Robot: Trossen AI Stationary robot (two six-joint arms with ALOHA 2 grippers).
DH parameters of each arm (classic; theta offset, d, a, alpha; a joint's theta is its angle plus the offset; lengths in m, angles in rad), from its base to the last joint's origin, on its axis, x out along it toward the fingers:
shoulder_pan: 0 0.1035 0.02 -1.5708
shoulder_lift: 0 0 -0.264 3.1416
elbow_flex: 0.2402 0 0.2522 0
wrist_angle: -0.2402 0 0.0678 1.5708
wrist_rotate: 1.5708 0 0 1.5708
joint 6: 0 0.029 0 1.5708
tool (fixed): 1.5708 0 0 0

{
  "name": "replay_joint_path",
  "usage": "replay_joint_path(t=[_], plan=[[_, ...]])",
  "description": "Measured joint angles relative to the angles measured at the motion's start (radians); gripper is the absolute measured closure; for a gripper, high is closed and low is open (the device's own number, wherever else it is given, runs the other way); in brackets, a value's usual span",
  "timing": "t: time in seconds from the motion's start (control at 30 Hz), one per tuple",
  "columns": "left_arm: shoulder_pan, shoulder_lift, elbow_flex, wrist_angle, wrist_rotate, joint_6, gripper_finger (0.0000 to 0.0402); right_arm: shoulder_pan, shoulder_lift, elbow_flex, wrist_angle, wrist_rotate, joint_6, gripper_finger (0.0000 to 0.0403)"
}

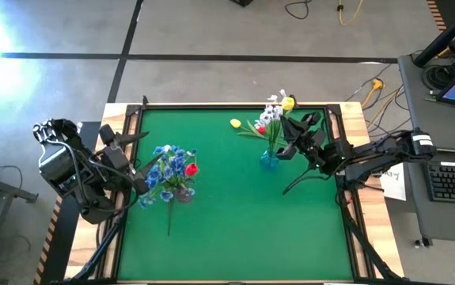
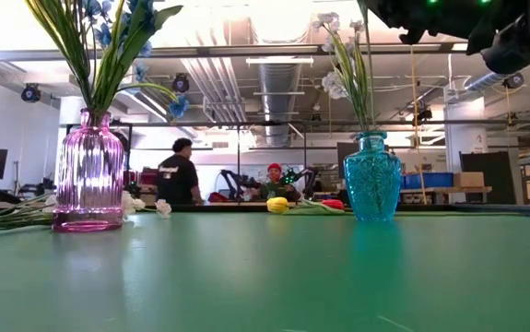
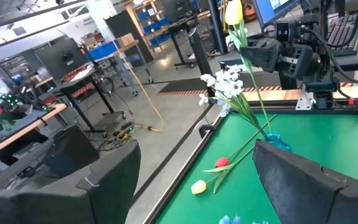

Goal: Sort flowers into vase by color
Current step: Put the bottom yellow tulip into the blue vase

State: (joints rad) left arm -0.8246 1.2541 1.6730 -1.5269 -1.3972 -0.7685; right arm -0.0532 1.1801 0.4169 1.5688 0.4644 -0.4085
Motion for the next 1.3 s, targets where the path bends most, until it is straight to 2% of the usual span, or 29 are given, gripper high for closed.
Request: replay_joint_path(t=[0.23, 0.43, 1.3], plan=[[0.000, 0.000, 0.000, 0.000, 0.000, 0.000, 0.0104, 0.000, 0.007, -0.017, 0.001, -0.003, 0.013, 0.0390], [0.000, 0.001, 0.000, 0.000, 0.001, 0.000, 0.0104, 0.000, 0.050, -0.017, -0.001, -0.047, 0.009, 0.0390], [0.000, 0.001, 0.000, 0.000, 0.002, -0.005, 0.0104, 0.001, 0.092, -0.017, -0.042, -0.023, 0.008, 0.0388]])
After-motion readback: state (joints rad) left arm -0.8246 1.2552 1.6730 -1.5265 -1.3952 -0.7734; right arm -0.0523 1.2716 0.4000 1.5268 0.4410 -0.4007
